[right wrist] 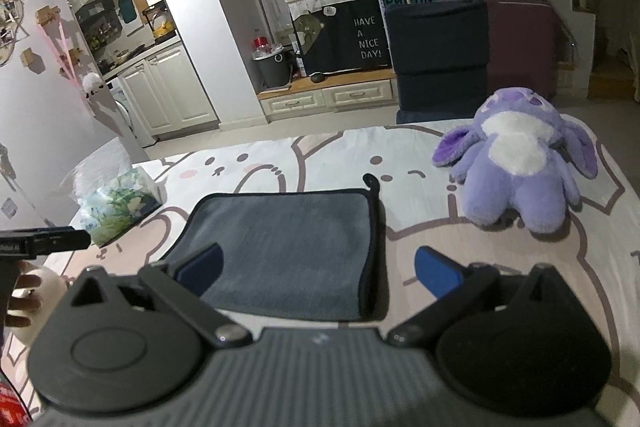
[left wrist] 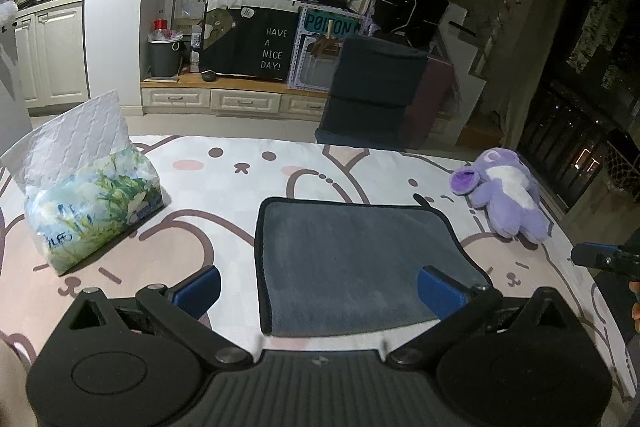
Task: Fold towel
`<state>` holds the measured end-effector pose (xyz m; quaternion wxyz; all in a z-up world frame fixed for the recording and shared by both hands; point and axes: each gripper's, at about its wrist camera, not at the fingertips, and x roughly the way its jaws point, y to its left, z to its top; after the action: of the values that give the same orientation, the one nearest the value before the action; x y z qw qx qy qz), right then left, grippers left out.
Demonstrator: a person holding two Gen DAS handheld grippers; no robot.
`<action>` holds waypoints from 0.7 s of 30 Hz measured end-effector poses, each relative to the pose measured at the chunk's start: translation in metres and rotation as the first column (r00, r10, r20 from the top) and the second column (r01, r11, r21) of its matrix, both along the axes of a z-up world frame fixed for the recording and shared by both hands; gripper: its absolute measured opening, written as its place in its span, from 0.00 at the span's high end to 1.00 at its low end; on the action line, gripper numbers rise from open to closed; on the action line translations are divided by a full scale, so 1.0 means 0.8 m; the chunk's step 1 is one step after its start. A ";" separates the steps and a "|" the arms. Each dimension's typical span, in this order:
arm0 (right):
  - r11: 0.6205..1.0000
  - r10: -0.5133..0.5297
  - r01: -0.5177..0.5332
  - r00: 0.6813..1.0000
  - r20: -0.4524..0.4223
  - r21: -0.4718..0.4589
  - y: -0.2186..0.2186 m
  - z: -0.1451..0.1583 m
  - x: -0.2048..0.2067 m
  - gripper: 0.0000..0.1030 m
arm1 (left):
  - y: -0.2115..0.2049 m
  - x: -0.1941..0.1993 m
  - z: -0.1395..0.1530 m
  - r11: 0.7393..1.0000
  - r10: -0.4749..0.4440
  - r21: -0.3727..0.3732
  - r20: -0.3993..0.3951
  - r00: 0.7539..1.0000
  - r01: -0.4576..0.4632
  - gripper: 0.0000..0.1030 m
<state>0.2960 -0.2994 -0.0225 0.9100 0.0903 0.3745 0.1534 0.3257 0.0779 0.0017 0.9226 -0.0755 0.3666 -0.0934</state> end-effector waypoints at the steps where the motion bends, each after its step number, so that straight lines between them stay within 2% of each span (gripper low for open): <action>1: 1.000 0.000 0.000 1.000 0.001 0.001 0.000 0.001 -0.005 0.00 | -0.001 -0.005 0.001 1.000 -0.001 0.000 0.001 1.000 0.001 0.00; 21: 1.000 0.029 -0.029 0.999 0.038 0.001 0.002 0.020 -0.091 0.00 | -0.017 -0.092 0.024 1.000 -0.011 0.010 0.044 0.999 0.011 0.00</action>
<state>0.2231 -0.2977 -0.0068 0.9145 0.0826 0.3584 0.1684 0.2519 0.0641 0.0212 0.9303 -0.0668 0.3470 -0.0984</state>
